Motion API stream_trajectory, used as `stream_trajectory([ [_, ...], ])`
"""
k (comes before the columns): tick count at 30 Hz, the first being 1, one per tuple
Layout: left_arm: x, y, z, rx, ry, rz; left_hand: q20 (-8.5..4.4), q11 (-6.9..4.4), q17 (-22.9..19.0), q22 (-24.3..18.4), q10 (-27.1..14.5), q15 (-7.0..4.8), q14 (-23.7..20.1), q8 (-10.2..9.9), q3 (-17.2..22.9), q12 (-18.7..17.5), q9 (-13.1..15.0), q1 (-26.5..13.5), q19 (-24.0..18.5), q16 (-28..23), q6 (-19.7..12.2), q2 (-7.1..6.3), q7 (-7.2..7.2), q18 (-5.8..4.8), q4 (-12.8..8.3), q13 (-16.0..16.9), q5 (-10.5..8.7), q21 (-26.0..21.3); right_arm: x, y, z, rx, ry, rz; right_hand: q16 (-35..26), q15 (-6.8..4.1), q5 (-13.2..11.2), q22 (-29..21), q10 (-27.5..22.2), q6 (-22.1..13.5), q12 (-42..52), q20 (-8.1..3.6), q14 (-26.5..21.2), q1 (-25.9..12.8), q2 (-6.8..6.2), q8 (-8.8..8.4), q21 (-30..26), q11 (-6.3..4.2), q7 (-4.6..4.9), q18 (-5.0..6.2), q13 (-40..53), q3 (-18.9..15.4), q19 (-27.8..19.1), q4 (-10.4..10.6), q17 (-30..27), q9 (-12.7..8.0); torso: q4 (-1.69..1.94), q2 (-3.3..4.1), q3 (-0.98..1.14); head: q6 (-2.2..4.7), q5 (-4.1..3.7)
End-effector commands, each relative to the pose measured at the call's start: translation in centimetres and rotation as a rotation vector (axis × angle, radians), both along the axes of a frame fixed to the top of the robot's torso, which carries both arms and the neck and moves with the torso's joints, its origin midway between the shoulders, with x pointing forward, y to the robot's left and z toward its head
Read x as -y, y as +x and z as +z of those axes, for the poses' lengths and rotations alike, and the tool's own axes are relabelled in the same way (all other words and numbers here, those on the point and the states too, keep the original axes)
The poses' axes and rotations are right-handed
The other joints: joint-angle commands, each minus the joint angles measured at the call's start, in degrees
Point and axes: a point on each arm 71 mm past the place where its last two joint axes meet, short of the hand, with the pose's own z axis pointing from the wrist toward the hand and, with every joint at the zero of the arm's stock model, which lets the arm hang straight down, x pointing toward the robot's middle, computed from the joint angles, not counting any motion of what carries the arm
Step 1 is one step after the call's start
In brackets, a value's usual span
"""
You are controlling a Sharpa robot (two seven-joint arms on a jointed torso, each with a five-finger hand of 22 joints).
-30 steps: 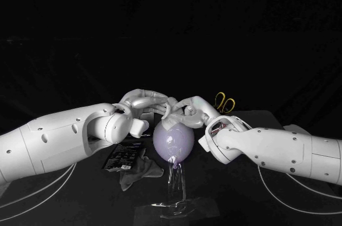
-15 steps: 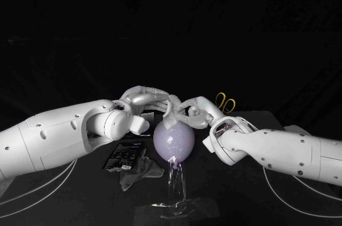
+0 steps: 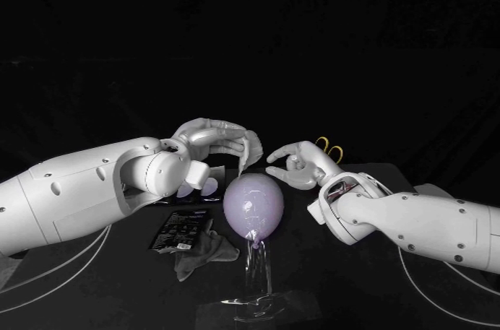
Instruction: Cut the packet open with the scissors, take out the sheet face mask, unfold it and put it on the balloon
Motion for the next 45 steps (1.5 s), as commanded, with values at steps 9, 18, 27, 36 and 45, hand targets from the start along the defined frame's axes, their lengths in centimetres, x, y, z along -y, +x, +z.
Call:
stream_trajectory([
  [9, 0.3, 0.1, 0.6, -0.017, -0.026, -0.062, -0.04, 0.15, -0.14, 0.21, -0.53, -0.22, 0.19, 0.25, 0.64, 0.47, 13.83, -0.82, -0.46, 0.28, -0.22, -0.16, 0.36, 0.68, -0.23, 0.14, 0.21, 0.35, -1.4, -1.1, 1.5, 0.179, 0.027, 0.108, 0.2, 0.07, -0.14, 10.53, 0.82, 0.8, 0.9, 0.13, 5.9, 0.98, 0.35, -0.29, 0.95, 0.1, 0.09, 0.34, 2.63, 0.47, 0.7, -0.67, 15.05, -0.19, 0.14, 0.12, 0.01, 0.52, -0.26],
  [18, 0.4, 0.0, 0.6, -0.023, -0.011, -0.11, -0.03, 0.14, -0.17, 0.28, -0.52, -0.23, 0.23, 0.28, 0.7, 0.53, 13.98, -0.9, -0.47, 0.29, -0.23, -0.29, 0.35, 0.7, -0.33, 0.18, 0.19, 0.42, -1.9, -0.4, 2.4, 0.232, 0.044, 0.116, 0.2, 0.02, -0.18, 10.49, 0.86, 1.39, 1.04, 0.1, 5.9, 1.91, 1.47, -0.63, 0.8, 0.05, 0.05, 0.38, 2.66, 1.77, 0.62, -1.44, 15.05, -0.46, 0.13, 0.11, -0.08, 0.62, -0.46],
  [27, 0.5, -0.1, 0.6, -0.021, -0.006, -0.144, -0.01, 0.14, -0.17, 0.3, -0.51, -0.23, 0.25, 0.29, 0.7, 0.56, 14.03, -0.96, -0.47, 0.3, -0.23, -0.3, 0.35, 0.69, -0.32, 0.2, 0.19, 0.45, -2.7, 0.3, 2.8, 0.239, 0.036, 0.135, 0.2, -0.05, -0.23, 10.5, 0.88, 2.0, 1.23, 0.0, 5.9, 3.26, 2.23, -1.01, 0.85, 0.02, 0.09, 0.38, 2.75, 3.77, 0.57, -3.17, 15.05, -0.7, 0.08, 0.12, -0.09, 0.5, -0.54],
  [36, 0.7, -0.3, 0.7, -0.022, -0.02, -0.172, 0.01, 0.13, -0.2, 0.35, -0.49, -0.23, 0.3, 0.31, 0.79, 0.61, 14.17, -1.05, -0.48, 0.31, -0.24, -0.23, 0.33, 0.7, -0.31, 0.23, 0.2, 0.5, -3.1, 1.3, 2.4, 0.219, 0.002, 0.141, 0.2, 0.1, -0.23, 10.38, 0.61, 1.26, 0.96, 0.07, 5.9, 3.02, 1.68, -2.06, 0.44, 0.19, 0.26, 0.45, 2.51, 4.47, 0.35, -4.01, 15.05, -1.19, 0.11, 0.11, -0.07, 0.55, -0.49],
  [45, 0.6, -0.3, 0.7, -0.021, -0.025, -0.165, 0.04, 0.13, -0.22, 0.39, -0.5, -0.22, 0.35, 0.33, 0.84, 0.65, 14.31, -1.23, -0.49, 0.32, -0.27, -0.23, 0.33, 0.71, -0.27, 0.25, 0.19, 0.55, -3.6, 1.0, 2.4, 0.208, -0.005, 0.173, 0.2, -0.13, -0.23, 10.42, 0.59, 1.67, 1.05, -0.01, 5.9, 3.12, 1.23, -2.44, 0.64, -0.19, -0.3, 0.44, 2.53, 5.26, 0.36, -5.11, 15.05, -1.37, 0.04, 0.04, -0.02, 0.55, -0.47],
])
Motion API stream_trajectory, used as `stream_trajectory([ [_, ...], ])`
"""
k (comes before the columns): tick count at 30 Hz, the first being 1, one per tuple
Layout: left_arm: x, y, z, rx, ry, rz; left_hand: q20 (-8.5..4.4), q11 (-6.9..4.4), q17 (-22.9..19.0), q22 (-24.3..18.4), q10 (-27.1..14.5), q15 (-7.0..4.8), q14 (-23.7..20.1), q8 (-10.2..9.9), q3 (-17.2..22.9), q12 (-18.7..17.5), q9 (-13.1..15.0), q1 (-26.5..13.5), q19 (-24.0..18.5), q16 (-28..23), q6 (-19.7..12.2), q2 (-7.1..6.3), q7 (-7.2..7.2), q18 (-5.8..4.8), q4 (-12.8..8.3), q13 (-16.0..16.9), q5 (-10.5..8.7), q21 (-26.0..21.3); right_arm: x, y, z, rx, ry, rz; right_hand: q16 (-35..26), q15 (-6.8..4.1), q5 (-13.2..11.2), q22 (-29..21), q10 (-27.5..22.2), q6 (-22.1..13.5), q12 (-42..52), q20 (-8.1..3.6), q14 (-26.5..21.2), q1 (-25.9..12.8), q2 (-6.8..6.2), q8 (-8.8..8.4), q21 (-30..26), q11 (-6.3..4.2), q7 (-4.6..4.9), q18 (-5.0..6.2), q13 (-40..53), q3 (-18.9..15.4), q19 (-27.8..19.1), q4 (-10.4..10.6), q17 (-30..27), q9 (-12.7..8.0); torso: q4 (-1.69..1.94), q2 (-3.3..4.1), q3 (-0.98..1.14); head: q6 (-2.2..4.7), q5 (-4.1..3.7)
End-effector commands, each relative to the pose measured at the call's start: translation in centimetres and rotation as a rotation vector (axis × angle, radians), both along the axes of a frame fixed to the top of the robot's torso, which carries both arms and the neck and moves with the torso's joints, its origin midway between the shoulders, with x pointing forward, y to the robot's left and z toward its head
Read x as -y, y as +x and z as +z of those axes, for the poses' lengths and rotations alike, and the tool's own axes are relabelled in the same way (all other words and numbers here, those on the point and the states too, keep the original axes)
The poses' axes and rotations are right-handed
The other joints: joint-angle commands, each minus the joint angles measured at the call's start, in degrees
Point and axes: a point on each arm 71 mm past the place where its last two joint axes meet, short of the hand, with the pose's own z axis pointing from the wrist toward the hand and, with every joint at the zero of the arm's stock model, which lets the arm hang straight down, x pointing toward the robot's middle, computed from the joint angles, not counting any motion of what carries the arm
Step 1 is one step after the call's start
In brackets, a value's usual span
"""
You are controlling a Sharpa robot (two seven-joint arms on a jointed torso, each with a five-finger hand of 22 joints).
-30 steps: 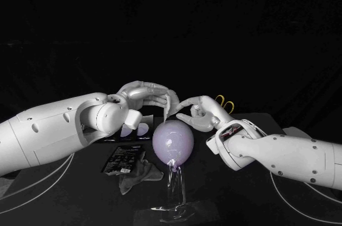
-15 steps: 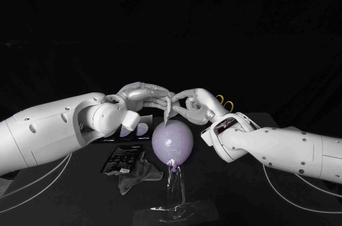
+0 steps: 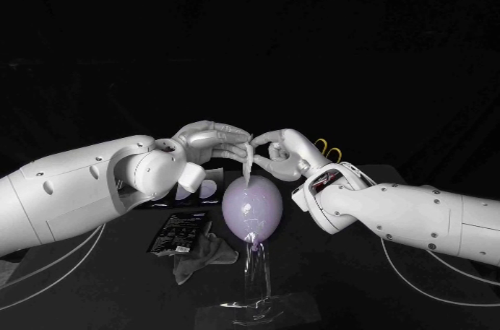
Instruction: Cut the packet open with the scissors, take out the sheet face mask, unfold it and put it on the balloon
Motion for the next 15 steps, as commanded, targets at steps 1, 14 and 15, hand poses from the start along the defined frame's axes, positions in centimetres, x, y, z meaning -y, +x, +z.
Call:
stream_trajectory([
  [1, 0.2, -0.1, 0.3, 0.008, -0.016, -0.021, 0.05, -0.07, -0.08, 0.1, -0.3, -0.23, 0.37, 0.22, 0.3, 0.24, 14.32, -0.61, -0.49, 0.33, -0.05, 0.17, 0.56, 0.72, -0.02, 0.05, 0.19, 0.34, -0.5, -0.3, 0.0, -0.004, -0.024, 0.047, 0.24, -0.4, -0.23, 10.45, 0.2, 0.37, -0.02, -0.1, 6.09, -0.15, -0.75, -0.36, -0.09, -0.28, -0.56, 0.52, 2.44, 0.3, 0.02, -0.72, 15.05, -0.11, -0.03, -0.06, 0.03, 0.0, 0.0],
  [14, -0.1, 0.2, 0.2, 0.012, -0.011, 0.005, 0.07, -0.07, -0.09, 0.11, -0.31, -0.22, 0.38, 0.22, 0.32, 0.25, 14.38, -0.69, -0.5, 0.33, -0.08, 0.19, 0.56, 0.73, 0.01, 0.06, 0.19, 0.35, -0.9, -1.4, 0.2, -0.026, -0.022, 0.1, 0.24, -0.75, -0.23, 10.5, 0.27, 2.06, 0.15, -0.39, 6.09, -0.79, -1.02, -0.11, 0.14, -0.66, -1.0, 0.49, 2.51, 0.84, 0.04, -1.52, 15.05, -0.02, -0.02, -0.02, 0.01, 0.15, 0.01],
  [15, -0.1, 0.2, 0.2, 0.013, -0.01, 0.007, 0.07, -0.07, -0.09, 0.11, -0.31, -0.22, 0.38, 0.22, 0.32, 0.25, 14.38, -0.69, -0.5, 0.33, -0.08, 0.19, 0.56, 0.73, 0.01, 0.06, 0.19, 0.35, -0.9, -1.5, 0.2, -0.028, -0.022, 0.103, 0.24, -0.77, -0.23, 10.49, 0.29, 2.2, 0.17, -0.41, 6.09, -0.87, -1.04, -0.08, 0.11, -0.68, -1.01, 0.5, 2.52, 0.85, 0.02, -1.56, 15.05, -0.01, -0.01, -0.03, 0.0, 0.14, 0.01],
])
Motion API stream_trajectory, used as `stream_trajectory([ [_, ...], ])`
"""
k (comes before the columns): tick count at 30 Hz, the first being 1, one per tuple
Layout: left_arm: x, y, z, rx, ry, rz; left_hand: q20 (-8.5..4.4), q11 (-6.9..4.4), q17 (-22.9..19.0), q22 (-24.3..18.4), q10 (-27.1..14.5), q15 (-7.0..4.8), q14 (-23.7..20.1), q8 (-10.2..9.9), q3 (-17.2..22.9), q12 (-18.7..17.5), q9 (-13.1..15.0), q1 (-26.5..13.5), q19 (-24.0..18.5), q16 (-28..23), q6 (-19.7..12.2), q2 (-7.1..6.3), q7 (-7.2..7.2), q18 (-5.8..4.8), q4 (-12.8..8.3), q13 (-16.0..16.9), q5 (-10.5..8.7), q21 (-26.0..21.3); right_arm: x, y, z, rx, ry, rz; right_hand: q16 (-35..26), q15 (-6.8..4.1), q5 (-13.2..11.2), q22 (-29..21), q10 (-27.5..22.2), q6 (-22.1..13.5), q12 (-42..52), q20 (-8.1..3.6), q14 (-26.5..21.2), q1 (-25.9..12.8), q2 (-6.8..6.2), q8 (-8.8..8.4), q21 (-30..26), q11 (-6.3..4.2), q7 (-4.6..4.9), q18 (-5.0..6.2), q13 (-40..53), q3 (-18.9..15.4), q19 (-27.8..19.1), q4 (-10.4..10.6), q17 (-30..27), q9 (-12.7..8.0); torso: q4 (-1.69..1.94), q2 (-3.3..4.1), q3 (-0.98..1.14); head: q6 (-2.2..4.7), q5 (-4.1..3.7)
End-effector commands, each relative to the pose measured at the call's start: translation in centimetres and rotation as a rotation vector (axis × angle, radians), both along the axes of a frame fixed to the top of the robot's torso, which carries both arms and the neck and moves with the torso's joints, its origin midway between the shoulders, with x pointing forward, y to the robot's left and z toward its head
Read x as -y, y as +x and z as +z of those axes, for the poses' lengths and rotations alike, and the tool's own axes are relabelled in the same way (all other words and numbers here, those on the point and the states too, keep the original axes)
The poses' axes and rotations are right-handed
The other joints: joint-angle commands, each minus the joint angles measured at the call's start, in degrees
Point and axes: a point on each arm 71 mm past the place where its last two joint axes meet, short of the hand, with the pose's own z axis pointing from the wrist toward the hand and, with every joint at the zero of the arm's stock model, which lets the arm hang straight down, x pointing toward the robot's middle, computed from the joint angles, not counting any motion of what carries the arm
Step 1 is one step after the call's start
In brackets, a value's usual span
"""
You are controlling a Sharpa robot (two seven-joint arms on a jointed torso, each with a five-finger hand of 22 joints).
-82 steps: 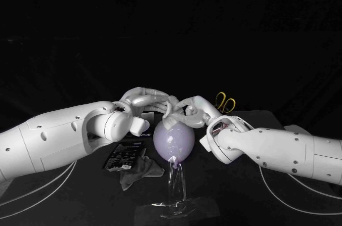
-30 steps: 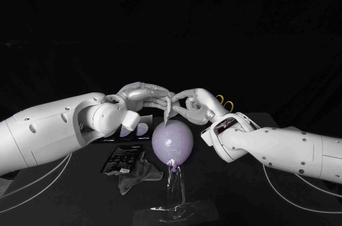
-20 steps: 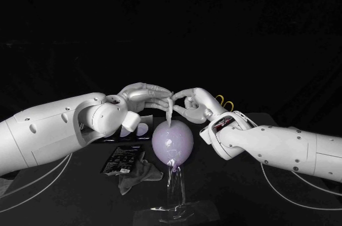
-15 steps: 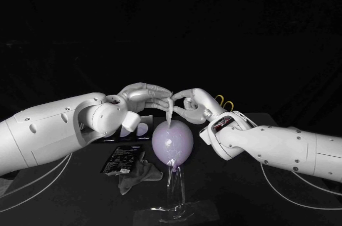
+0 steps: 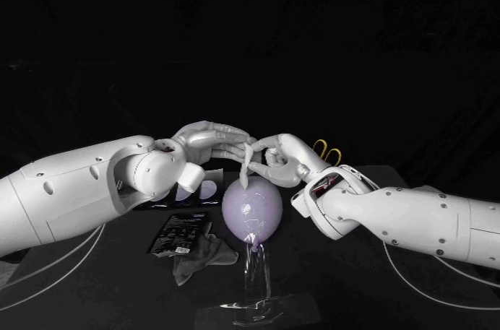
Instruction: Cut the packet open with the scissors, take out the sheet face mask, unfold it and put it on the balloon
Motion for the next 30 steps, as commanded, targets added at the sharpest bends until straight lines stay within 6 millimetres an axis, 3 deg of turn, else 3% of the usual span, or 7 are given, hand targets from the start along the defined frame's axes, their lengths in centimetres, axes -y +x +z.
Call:
stream_trajectory([
  [1, 0.11, 0.06, 0.26, 0.012, -0.01, 0.002, 0.07, -0.07, -0.06, 0.04, -0.32, -0.08, 0.21, 0.29, 0.33, 0.25, 14.35, -0.16, -0.5, 0.32, -0.02, 0.25, 0.25, 0.72, 0.01, 0.04, 0.2, 0.36, -0.45, -0.32, 0.02, -0.004, -0.015, 0.044, 0.2, -0.35, -0.23, 10.44, 0.07, 0.64, 0.25, -0.45, 6.08, -0.27, -0.39, -0.03, 0.09, -0.48, -0.11, 0.51, 2.62, -0.04, 0.03, -0.35, 15.1, 0.12, 0.03, 0.02, -0.03, 0.0, -0.03],
  [11, 0.06, 0.1, 0.25, 0.012, -0.009, 0.005, 0.07, -0.07, -0.06, 0.04, -0.32, -0.08, 0.21, 0.29, 0.33, 0.25, 14.35, -0.16, -0.5, 0.32, -0.02, 0.25, 0.25, 0.72, 0.01, 0.04, 0.2, 0.36, -0.64, -0.25, -0.2, -0.035, -0.015, 0.046, 0.2, -0.34, -0.24, 10.51, 0.31, 2.21, 0.56, -0.52, 6.08, -1.55, -0.61, 0.47, 0.43, -0.44, -0.06, 0.43, 2.77, -0.39, 0.14, -0.38, 15.1, 0.34, 0.07, 0.04, -0.05, -0.12, -0.08],
  [17, 0.05, 0.14, 0.24, 0.012, -0.009, 0.007, 0.08, -0.07, -0.08, 0.06, -0.34, -0.08, 0.22, 0.3, 0.39, 0.26, 14.44, -0.2, -0.51, 0.31, -0.06, 0.31, 0.25, 0.74, 0.02, 0.05, 0.2, 0.37, -0.81, -0.2, -0.3, -0.047, -0.017, 0.048, 0.2, -0.66, -0.24, 10.6, 0.7, 4.53, 0.98, -0.69, 6.08, -2.65, -0.23, 1.8, 0.83, -0.91, -0.72, 0.38, 3.0, -1.09, 0.31, -0.14, 15.1, 0.95, 0.06, 0.03, -0.06, -0.08, -0.11],
  [23, -0.01, 0.19, 0.22, 0.012, -0.008, 0.008, 0.08, -0.07, -0.08, 0.06, -0.34, -0.08, 0.22, 0.3, 0.39, 0.26, 14.44, -0.2, -0.51, 0.31, -0.06, 0.31, 0.25, 0.74, 0.02, 0.05, 0.2, 0.37, -0.83, -0.24, -0.19, -0.043, 0.005, 0.04, 0.2, -1.67, -0.23, 10.87, 2.15, 6.88, 2.68, -1.37, 6.08, -3.2, 2.34, 4.32, 1.89, -2.22, -2.36, 0.21, 4.17, -1.34, 0.78, 0.66, 15.1, 2.38, 0.02, 0.02, -0.03, -0.1, -0.07],
  [30, -0.12, 0.23, 0.16, 0.007, -0.004, 0.009, 0.1, -0.09, -0.1, 0.08, -0.37, -0.09, 0.21, 0.3, 0.38, 0.3, 14.58, -0.28, -0.56, 0.31, -0.11, 0.14, 0.24, 0.75, -0.08, 0.08, 0.19, 0.38, -0.37, -0.25, -0.05, -0.044, 0.043, 0.012, 0.2, -2.2, -0.22, 11.07, 3.25, 6.37, 4.05, -1.97, 6.08, -3.46, 3.63, 5.83, 2.67, -2.69, -2.77, 0.04, 5.2, -0.75, 1.14, 0.95, 15.1, 3.57, 0.01, 0.04, -0.02, -0.06, -0.02],
])
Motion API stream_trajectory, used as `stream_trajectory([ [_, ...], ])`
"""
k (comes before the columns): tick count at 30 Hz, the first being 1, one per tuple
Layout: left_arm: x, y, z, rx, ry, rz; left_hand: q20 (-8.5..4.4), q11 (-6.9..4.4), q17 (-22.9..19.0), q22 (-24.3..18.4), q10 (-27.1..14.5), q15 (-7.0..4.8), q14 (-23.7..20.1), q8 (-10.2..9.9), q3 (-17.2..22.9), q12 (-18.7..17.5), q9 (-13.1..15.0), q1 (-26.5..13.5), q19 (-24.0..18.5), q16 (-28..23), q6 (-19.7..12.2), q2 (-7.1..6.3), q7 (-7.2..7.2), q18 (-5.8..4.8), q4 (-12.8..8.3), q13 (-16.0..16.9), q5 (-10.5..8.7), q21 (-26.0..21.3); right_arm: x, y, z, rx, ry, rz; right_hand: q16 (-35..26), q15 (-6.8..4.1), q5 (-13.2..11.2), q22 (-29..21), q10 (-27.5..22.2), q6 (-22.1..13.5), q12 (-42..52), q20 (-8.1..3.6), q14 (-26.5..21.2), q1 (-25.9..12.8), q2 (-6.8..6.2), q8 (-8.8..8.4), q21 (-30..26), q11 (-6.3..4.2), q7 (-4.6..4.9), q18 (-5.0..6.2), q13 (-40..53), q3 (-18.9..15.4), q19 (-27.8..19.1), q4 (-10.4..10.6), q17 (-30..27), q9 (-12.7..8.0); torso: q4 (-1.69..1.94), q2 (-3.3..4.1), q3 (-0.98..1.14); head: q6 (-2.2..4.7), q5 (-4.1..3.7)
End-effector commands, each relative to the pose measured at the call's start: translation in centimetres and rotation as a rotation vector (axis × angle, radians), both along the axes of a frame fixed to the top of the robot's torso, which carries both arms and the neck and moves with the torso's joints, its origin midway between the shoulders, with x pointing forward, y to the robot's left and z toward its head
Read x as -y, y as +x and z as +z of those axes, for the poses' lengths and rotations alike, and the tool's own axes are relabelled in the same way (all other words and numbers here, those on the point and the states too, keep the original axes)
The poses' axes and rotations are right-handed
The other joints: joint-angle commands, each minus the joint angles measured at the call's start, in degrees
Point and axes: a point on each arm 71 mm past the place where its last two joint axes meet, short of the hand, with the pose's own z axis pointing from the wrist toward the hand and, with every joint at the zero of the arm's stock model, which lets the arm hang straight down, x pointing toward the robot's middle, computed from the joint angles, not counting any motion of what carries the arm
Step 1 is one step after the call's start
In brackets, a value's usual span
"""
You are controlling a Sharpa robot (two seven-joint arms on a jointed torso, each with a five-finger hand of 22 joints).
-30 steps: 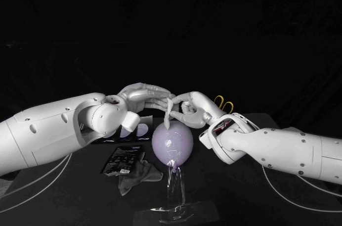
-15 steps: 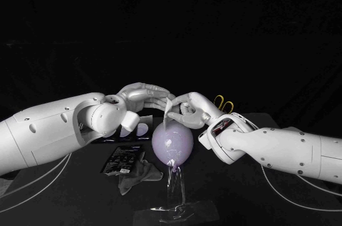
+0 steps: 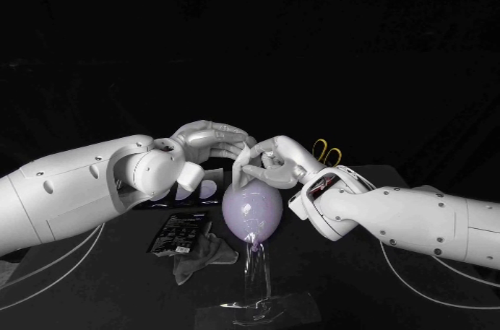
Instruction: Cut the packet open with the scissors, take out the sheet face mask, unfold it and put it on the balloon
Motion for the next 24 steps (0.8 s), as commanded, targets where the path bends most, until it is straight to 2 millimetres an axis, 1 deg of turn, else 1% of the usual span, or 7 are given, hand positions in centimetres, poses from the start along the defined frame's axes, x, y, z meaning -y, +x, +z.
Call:
stream_trajectory([
  [1, 0.1, 0.1, 0.2, 0.006, -0.006, -0.001, -0.09, -0.09, 0.02, 0.11, -0.37, -0.22, 0.17, 0.22, 0.37, 0.33, 14.6, -0.23, -0.36, 0.32, -0.1, 0.19, 0.26, 1.15, -0.09, 0.1, 0.25, 0.4, 0.3, -0.1, 0.2, 0.002, 0.036, -0.014, 0.21, -0.44, -0.18, 11.07, 0.66, -0.07, 0.37, -0.44, 6.15, 0.16, 0.87, 0.41, 0.28, -0.03, -0.25, 0.1, 5.15, 0.16, -0.03, 0.22, 15.06, 0.33, -0.03, 0.01, 0.02, 0.02, 0.04],
  [8, -0.1, 0.2, 0.1, 0.004, 0.0, 0.006, -0.06, -0.09, 0.01, 0.13, -0.35, -0.21, 0.22, 0.22, 0.27, 0.37, 14.68, -0.34, -0.36, 0.35, -0.11, 0.13, 0.25, 1.15, -0.06, 0.12, 0.25, 0.42, 0.8, -0.4, 0.3, -0.02, 0.069, -0.032, 0.21, -0.56, -0.18, 11.05, 1.03, -0.26, 0.93, -0.59, 6.15, 0.04, 0.98, 1.05, 0.24, -0.15, -0.37, 0.1, 5.6, 0.48, -0.04, 0.14, 15.06, 0.79, -0.07, -0.03, 0.05, -0.02, 0.08],
  [12, -0.1, 0.2, 0.1, 0.007, 0.007, 0.007, -0.06, -0.1, 0.01, 0.13, -0.35, -0.22, 0.22, 0.22, 0.26, 0.38, 14.69, -0.34, -0.36, 0.35, -0.11, 0.12, 0.25, 1.16, -0.07, 0.12, 0.25, 0.42, 0.9, -0.6, 0.3, -0.036, 0.084, -0.035, 0.21, -0.59, -0.18, 11.06, 1.1, -0.35, 1.03, -0.64, 6.15, 0.0, 0.95, 1.24, 0.27, -0.17, -0.39, 0.09, 5.68, 0.56, -0.02, 0.08, 15.06, 0.93, -0.02, -0.02, 0.05, 0.02, 0.07],
  [24, -0.2, 0.4, 0.1, 0.016, 0.025, 0.01, -0.05, -0.11, 0.0, 0.15, -0.37, -0.22, 0.23, 0.21, 0.22, 0.38, 14.73, -0.35, -0.36, 0.35, -0.13, 0.1, 0.24, 1.17, -0.08, 0.13, 0.25, 0.44, 1.4, -0.9, 0.4, -0.06, 0.093, -0.038, 0.21, -0.64, -0.17, 11.02, 1.16, -0.55, 1.11, -0.71, 6.15, -0.05, 0.9, 1.59, 0.11, -0.21, -0.41, 0.12, 5.76, 0.77, -0.08, -0.07, 15.06, 1.2, -0.03, 0.0, 0.03, -0.07, 0.17],
])
